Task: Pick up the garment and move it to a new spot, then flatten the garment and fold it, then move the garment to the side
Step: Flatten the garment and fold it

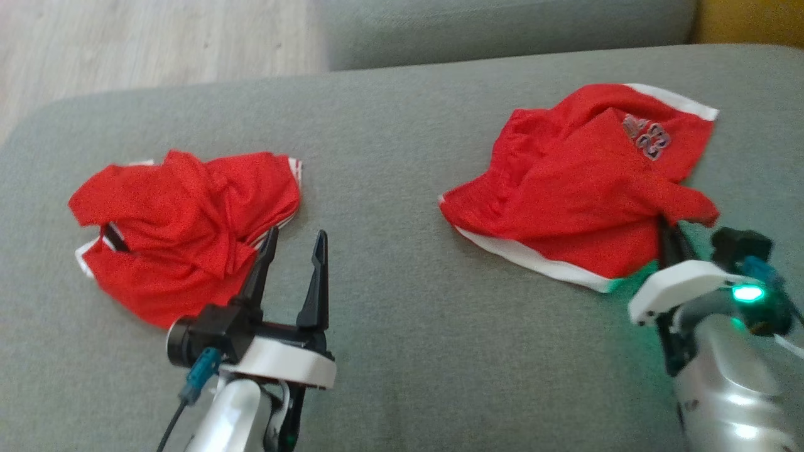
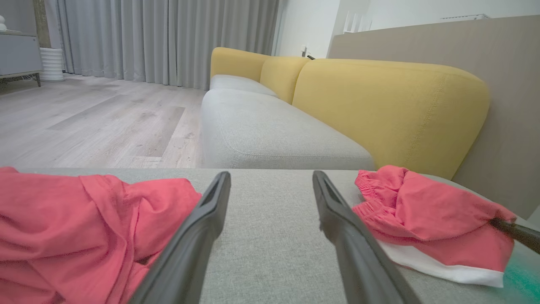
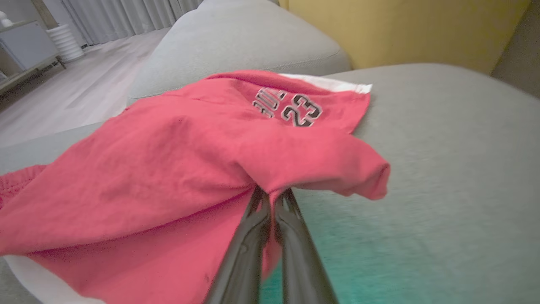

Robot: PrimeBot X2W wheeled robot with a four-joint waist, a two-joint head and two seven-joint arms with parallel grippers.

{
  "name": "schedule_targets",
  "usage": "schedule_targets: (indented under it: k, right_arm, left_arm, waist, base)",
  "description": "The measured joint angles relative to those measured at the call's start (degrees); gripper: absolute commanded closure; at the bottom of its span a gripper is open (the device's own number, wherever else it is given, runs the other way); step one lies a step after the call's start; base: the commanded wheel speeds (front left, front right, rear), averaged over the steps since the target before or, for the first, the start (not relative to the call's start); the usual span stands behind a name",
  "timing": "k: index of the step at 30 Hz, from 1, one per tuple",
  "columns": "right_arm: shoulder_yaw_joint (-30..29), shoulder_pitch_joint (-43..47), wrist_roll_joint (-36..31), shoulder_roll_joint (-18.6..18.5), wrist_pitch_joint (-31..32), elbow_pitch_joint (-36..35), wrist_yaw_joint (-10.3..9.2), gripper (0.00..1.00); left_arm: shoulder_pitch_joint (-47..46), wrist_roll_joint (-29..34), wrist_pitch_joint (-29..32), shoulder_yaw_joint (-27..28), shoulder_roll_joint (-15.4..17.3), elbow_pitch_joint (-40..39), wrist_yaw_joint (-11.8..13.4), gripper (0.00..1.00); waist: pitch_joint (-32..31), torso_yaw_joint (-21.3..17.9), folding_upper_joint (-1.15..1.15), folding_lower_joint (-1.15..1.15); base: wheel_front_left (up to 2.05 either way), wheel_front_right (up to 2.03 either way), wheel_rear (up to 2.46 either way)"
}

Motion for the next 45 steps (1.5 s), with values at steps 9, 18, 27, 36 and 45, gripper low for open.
schedule_targets:
  k: [9,18,27,36,45]
  right_arm:
    - [-10.2,5.9,-15.1,0.1,10.8,-22.7,0.0,1.0]
    - [-4.8,7.4,-20.1,0.4,19.7,-30.6,0.0,1.0]
    - [1.8,7.2,-20.8,0.4,20.9,-20.8,0.0,1.0]
    - [7.3,6.1,-13.6,0.3,16.1,-14.7,0.0,0.0]
    - [8.8,8.8,-6.3,0.3,7.1,-24.0,0.0,0.0]
  left_arm:
    - [1.2,-0.6,0.0,-0.5,0.0,-0.8,0.3,0.0]
    - [1.1,-1.1,0.0,-1.4,0.0,-1.1,0.6,0.0]
    - [-1.2,-0.7,0.0,-1.4,0.0,-0.6,0.2,0.0]
    - [-1.2,-0.4,0.0,-1.1,0.0,0.3,-0.2,0.0]
    - [-0.2,-0.4,0.0,-0.4,0.0,0.3,-0.2,0.0]
  waist:
    - [-2.9,-2.0,0.0,0.0]
    - [-0.2,-0.6,0.0,0.01]
    - [3.6,0.9,0.0,0.02]
    - [2.4,0.3,0.0,0.01]
    - [-0.5,-2.7,0.0,0.0]
  base:
    - [0.0,0.0,0.0]
    - [0.0,0.0,0.0]
    - [0.0,0.0,0.0]
    - [0.0,0.0,0.0]
    - [0.0,0.0,0.0]
